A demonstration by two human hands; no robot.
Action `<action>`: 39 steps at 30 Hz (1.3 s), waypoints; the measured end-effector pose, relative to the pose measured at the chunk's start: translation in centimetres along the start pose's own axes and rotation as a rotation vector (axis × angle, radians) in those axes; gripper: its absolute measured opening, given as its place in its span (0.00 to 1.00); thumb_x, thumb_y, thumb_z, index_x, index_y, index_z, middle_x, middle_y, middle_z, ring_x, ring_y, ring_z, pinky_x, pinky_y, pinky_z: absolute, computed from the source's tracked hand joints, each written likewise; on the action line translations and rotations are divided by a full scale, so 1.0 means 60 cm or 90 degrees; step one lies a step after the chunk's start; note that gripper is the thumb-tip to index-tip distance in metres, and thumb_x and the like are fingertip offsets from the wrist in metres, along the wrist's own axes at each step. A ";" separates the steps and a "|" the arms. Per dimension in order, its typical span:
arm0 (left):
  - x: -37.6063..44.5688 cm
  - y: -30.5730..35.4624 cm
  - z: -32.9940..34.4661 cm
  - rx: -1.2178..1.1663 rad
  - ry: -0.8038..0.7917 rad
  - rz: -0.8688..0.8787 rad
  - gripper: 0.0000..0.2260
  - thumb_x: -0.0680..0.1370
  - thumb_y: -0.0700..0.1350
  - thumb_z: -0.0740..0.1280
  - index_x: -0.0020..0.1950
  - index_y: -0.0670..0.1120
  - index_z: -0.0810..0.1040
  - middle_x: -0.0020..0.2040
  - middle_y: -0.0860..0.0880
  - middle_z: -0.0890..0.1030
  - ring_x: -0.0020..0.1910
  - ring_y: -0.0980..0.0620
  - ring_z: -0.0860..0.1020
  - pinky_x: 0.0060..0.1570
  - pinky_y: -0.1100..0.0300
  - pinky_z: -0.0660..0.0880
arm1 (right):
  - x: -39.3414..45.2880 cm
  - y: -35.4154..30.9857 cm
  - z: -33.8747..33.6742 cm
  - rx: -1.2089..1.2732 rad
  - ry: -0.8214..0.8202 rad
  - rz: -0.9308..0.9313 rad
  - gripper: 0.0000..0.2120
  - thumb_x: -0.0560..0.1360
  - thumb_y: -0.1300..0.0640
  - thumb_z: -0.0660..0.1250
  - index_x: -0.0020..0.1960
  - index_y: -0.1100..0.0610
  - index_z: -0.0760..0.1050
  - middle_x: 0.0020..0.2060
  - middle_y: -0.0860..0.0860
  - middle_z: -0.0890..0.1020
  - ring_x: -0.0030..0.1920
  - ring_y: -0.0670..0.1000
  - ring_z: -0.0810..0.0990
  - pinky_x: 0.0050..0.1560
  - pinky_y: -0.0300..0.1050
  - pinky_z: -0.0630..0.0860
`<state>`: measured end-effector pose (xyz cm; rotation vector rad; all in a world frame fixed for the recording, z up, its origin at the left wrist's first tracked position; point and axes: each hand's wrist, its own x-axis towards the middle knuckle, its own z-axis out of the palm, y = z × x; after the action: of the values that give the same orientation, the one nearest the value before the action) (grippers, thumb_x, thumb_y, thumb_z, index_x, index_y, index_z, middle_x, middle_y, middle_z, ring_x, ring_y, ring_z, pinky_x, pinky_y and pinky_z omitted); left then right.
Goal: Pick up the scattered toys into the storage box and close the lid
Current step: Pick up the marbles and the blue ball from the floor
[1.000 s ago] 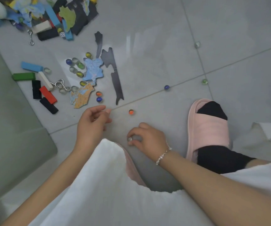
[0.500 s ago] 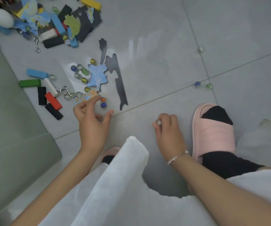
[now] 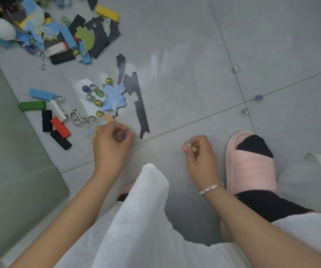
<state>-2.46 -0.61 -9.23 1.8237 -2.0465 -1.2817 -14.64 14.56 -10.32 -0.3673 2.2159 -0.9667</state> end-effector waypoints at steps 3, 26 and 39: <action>-0.014 0.043 0.000 -0.205 -0.058 -0.103 0.02 0.74 0.40 0.70 0.42 0.43 0.79 0.33 0.49 0.77 0.28 0.58 0.75 0.41 0.57 0.78 | 0.022 -0.045 0.012 0.224 -0.079 0.128 0.08 0.77 0.65 0.61 0.42 0.54 0.68 0.32 0.50 0.74 0.26 0.42 0.74 0.29 0.35 0.71; -0.071 0.330 0.084 -0.040 -0.189 0.210 0.04 0.78 0.47 0.64 0.46 0.53 0.79 0.41 0.61 0.80 0.43 0.63 0.77 0.37 0.76 0.68 | 0.125 -0.132 -0.228 0.771 -0.045 0.482 0.16 0.76 0.56 0.59 0.30 0.56 0.66 0.26 0.49 0.69 0.20 0.45 0.69 0.20 0.30 0.60; -0.018 0.313 0.284 0.100 -0.309 0.190 0.11 0.71 0.47 0.73 0.52 0.48 0.81 0.51 0.50 0.76 0.44 0.56 0.74 0.44 0.65 0.67 | 0.205 -0.001 -0.337 0.311 0.074 0.321 0.22 0.76 0.43 0.62 0.30 0.57 0.68 0.24 0.49 0.69 0.23 0.47 0.65 0.20 0.35 0.60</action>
<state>-26.54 7.33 -7.58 1.2669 -2.6068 -1.6275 -37.46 19.30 -6.20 0.4580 1.9345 -1.2062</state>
